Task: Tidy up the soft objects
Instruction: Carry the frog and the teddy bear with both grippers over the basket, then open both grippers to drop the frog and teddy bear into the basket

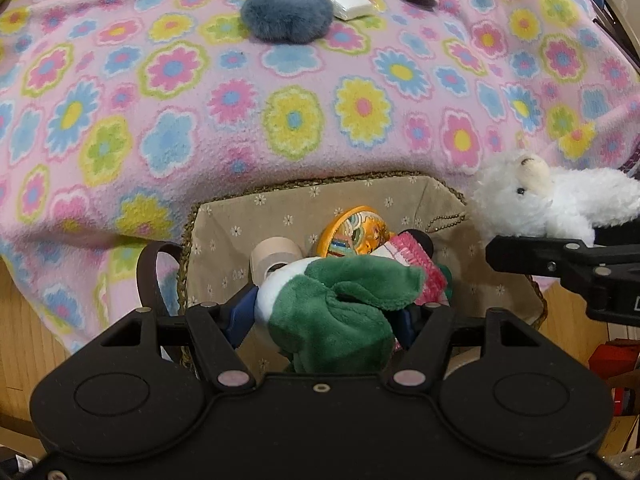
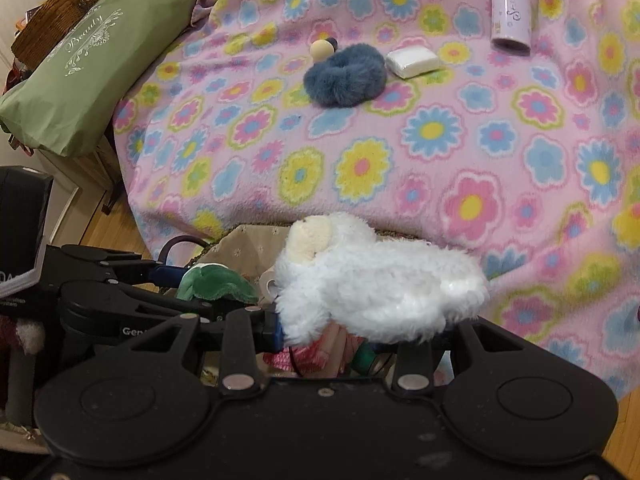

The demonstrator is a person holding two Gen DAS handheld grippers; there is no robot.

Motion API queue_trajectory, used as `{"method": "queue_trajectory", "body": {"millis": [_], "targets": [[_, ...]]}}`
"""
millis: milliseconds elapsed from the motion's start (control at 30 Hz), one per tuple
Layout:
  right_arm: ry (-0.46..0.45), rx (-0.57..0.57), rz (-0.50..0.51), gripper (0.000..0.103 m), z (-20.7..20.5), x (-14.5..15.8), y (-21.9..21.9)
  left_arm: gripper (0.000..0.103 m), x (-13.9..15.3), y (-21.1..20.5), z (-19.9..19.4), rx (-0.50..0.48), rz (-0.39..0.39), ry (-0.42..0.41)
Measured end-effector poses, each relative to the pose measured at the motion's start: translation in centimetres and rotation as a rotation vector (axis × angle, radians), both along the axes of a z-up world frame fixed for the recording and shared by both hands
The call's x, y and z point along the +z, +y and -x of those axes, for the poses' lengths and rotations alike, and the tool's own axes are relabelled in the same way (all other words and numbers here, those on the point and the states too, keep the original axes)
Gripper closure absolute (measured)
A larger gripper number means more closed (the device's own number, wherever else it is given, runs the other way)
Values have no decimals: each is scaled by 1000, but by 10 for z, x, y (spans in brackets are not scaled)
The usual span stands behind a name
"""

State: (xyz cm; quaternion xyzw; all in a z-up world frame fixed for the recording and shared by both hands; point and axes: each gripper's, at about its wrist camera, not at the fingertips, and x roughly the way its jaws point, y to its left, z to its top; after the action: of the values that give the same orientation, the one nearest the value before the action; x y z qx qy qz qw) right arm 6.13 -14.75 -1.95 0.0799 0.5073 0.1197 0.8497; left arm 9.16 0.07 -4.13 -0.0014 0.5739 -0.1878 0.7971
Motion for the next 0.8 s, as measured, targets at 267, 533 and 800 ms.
{"method": "queue_trajectory", "body": {"millis": [267, 533, 800], "targets": [[35, 1, -16, 64, 0, -5, 1, 40, -2, -2, 2, -17, -12, 19], [36, -2, -18, 53, -1, -5, 1, 31, -1, -1, 2, -20, -16, 47], [20, -11, -21, 52, -2, -3, -1, 29, -1, -1, 3, -17, -12, 56]]}}
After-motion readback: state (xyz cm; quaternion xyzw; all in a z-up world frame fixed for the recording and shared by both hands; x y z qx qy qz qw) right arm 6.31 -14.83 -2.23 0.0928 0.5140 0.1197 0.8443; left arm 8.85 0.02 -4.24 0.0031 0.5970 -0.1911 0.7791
